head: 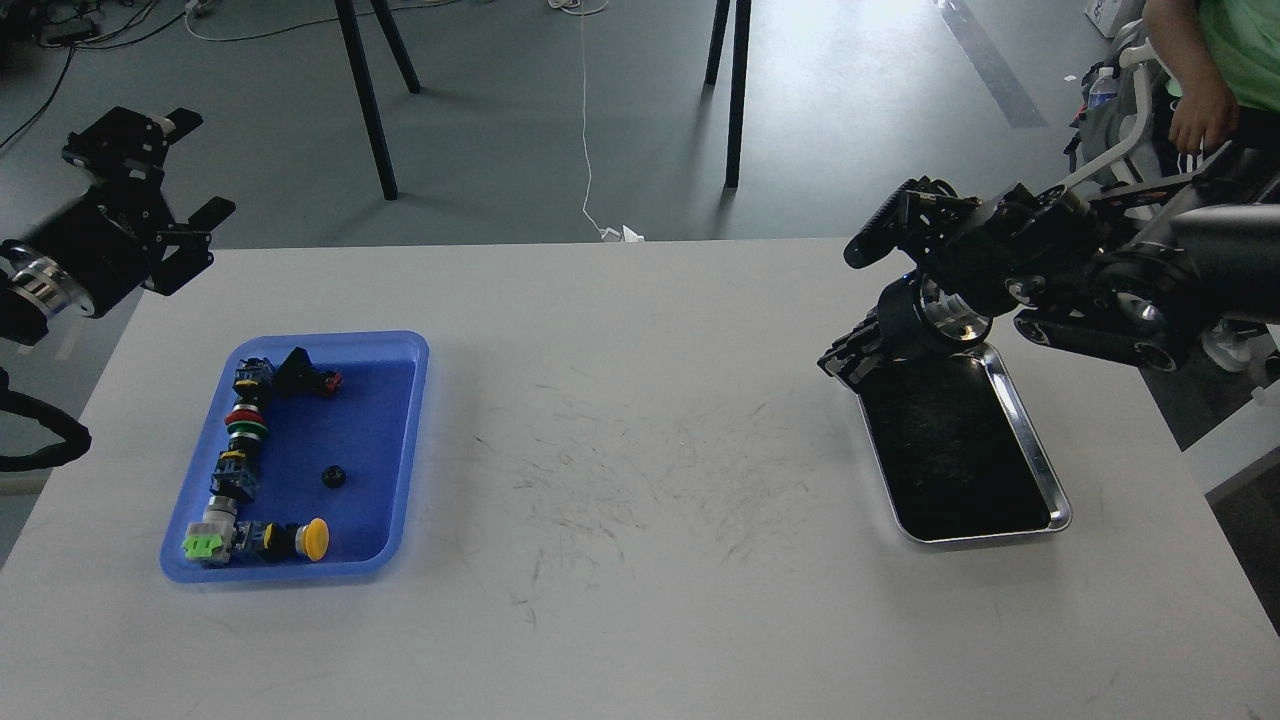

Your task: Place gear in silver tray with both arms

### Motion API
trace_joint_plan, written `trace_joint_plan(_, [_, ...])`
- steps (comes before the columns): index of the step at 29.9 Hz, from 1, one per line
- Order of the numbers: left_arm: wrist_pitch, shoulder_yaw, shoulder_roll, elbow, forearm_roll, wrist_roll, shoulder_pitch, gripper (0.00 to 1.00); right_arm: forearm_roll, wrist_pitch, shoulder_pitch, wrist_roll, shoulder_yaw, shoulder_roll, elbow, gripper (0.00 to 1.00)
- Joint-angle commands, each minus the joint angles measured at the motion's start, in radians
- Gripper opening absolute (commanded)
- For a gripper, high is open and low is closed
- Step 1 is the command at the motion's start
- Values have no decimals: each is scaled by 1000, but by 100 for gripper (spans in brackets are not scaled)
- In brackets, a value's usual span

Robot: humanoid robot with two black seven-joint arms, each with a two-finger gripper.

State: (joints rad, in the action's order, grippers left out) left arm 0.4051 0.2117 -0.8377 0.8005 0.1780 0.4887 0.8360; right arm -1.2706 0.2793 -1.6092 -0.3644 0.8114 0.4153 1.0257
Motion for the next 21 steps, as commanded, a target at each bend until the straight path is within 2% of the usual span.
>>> trace_joint_plan(1, [1,0,0,0,-2,0,-11,98,-4,-3,12,-1,2,101,10,12])
trace_joint_plan(4, [1,1,0,2,-3,0,-14,98,-15,-6,26,1,2,166,7,12])
trace_joint_plan(8, [1,2,0,5,-3,0,-14,98,-22,-20,75,1,2,189,-31,12])
trace_joint_plan(17, [1,3,-20,14,-5,0,-15,98,-24,-43,143,10,-1,172,-94,12])
trace_joint_plan(21, [3,5,-26,14,-15,0,-15,98,-24,-43,163,10,-1,117,-145,12])
